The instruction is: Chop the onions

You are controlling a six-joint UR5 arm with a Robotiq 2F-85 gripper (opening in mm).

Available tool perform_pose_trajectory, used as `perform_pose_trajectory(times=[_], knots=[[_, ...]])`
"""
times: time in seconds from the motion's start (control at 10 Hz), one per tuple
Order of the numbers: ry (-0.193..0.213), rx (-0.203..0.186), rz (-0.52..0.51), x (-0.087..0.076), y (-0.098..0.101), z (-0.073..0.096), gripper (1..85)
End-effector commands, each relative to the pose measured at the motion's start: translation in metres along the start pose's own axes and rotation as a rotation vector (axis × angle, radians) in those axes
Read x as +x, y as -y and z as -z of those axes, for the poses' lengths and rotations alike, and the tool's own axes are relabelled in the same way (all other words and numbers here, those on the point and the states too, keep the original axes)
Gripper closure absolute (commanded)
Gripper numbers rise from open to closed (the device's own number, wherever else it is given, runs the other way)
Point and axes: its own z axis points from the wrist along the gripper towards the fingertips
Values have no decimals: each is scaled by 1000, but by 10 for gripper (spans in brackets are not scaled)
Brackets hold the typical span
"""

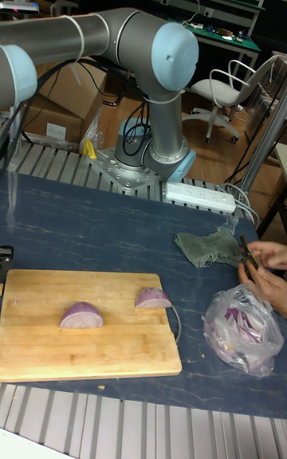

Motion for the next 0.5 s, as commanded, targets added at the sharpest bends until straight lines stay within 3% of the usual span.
perform_pose_trajectory(times=[0.0, 0.4], knots=[[11, -10, -19, -3, -3, 0, 527], [10, 8, -32, -3, -1, -1, 607]])
